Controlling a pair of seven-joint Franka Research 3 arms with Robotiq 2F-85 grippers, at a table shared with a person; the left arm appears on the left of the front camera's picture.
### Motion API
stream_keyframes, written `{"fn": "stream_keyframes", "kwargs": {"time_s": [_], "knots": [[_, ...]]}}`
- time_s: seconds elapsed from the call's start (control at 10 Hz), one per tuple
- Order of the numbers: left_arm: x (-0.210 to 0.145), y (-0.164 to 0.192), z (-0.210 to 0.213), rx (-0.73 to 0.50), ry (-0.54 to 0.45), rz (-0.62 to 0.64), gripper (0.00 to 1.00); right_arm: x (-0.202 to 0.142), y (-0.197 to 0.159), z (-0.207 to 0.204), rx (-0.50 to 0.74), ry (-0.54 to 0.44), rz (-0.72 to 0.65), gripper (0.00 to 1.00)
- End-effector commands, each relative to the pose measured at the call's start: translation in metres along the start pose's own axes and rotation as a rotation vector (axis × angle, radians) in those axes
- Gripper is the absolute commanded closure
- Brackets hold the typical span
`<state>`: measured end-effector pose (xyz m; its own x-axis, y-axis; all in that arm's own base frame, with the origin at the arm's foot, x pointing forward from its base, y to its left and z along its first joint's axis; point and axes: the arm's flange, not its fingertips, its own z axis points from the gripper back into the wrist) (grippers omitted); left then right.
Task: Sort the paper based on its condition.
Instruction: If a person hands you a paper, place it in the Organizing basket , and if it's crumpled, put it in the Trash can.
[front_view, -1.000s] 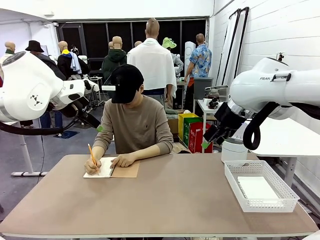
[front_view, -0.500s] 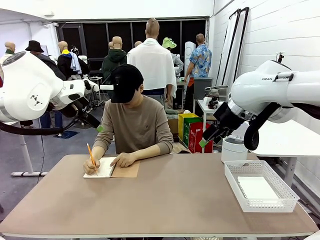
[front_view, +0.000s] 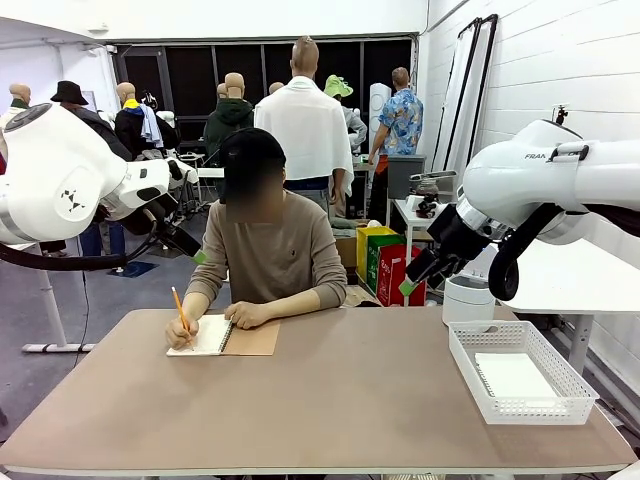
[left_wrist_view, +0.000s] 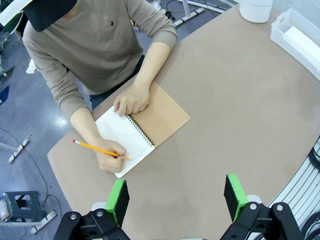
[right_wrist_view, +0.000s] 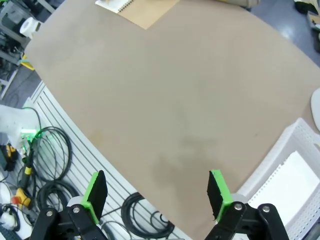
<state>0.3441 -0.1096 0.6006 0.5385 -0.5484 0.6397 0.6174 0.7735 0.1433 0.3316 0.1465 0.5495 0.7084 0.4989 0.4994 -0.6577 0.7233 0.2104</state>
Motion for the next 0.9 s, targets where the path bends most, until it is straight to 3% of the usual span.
{"fn": "stream_keyframes", "kwargs": {"time_s": [0.0,0.5,0.8], "knots": [[0.000,0.001,0.001,-0.006,-0.012,-0.002,0.00,0.000,-0.001,0.002,0.008,0.006,-0.002,0.00],[0.000,0.001,0.001,-0.006,-0.012,-0.002,0.00,0.000,0.000,0.000,0.001,0.001,0.000,0.00],[0.000,0.001,0.001,-0.006,-0.012,-0.002,0.00,0.028,0.012,0.002,-0.064,-0.016,0.122,0.00]]}}
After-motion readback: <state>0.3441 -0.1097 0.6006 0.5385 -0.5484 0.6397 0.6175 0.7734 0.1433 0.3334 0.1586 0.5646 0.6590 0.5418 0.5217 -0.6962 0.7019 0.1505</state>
